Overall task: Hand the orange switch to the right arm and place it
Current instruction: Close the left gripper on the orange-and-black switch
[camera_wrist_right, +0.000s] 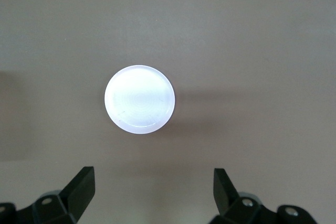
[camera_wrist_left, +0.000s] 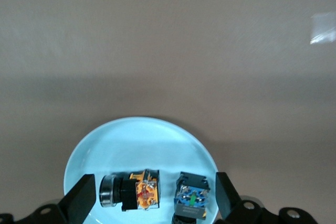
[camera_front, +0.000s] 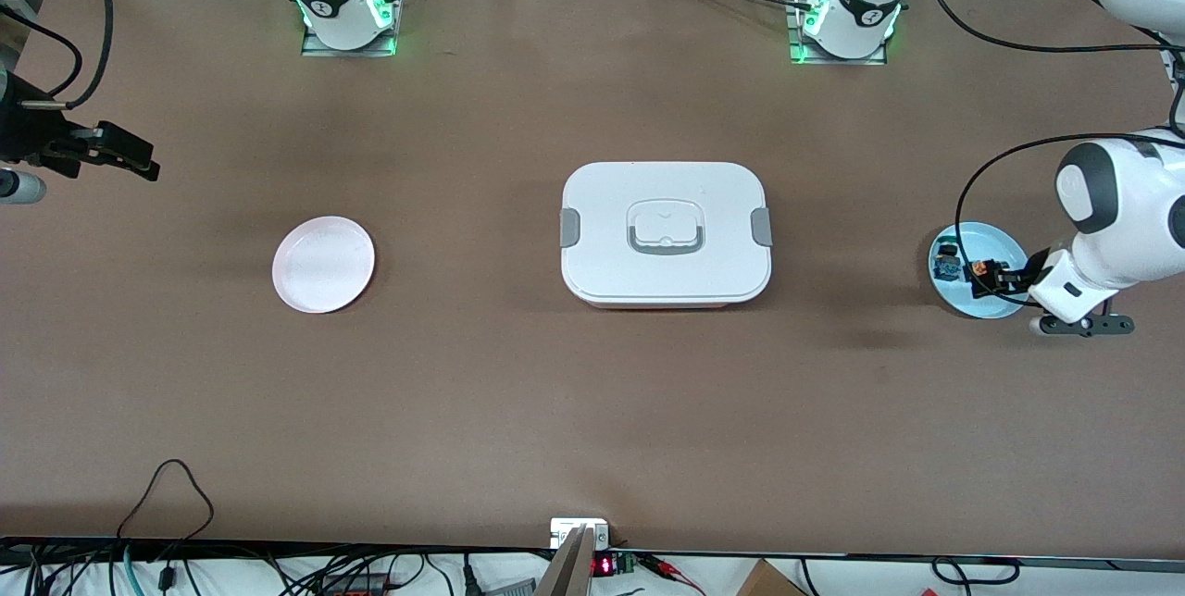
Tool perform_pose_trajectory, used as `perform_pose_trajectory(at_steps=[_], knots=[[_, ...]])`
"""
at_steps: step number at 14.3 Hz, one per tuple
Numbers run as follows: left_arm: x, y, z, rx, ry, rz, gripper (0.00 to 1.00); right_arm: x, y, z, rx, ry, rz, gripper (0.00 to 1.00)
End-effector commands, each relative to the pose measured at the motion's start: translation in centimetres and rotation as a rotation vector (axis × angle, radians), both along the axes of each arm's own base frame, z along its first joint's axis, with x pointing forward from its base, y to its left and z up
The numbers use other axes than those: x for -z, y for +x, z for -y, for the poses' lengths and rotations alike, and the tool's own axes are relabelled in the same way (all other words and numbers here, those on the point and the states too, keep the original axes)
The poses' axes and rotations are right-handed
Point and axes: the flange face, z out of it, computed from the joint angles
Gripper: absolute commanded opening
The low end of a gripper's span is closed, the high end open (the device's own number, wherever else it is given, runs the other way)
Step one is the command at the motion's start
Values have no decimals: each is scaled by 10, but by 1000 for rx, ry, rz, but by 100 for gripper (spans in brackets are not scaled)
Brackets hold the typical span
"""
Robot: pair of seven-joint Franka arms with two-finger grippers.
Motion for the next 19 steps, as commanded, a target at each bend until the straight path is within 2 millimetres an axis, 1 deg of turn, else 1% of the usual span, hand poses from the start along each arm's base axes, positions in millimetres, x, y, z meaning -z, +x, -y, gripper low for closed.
perform_pose_trajectory(at_steps=[1,4,6,7,10,14,16,19], knots=[[5,-19,-14,-3,2,-14,100,-2,-5,1,-10,0,-4,100],[32,-29,-24,-23,-11,-52,100,-2,-5,1,-10,0,-4,100],[43,-33,-37,-21,-13,-48,100,-2,-5,1,-9,-1,-4,100],[49,-34,-39,-10,-15,-48,100,-2,-5,1,-10,0,-4,100],[54,-34,-41,-7,-14,-39,99,-2,-5,1,-9,-1,-4,100],[74,-38,-49,-23,-17,-41,99,-2,-5,0,-10,-1,-4,100],[74,-38,-49,-24,-18,-44,99,-3,-6,-2,-15,0,-3,100],[79,-43,-47,-26,-24,-63,99,-2,-5,0,-10,-1,-4,100]])
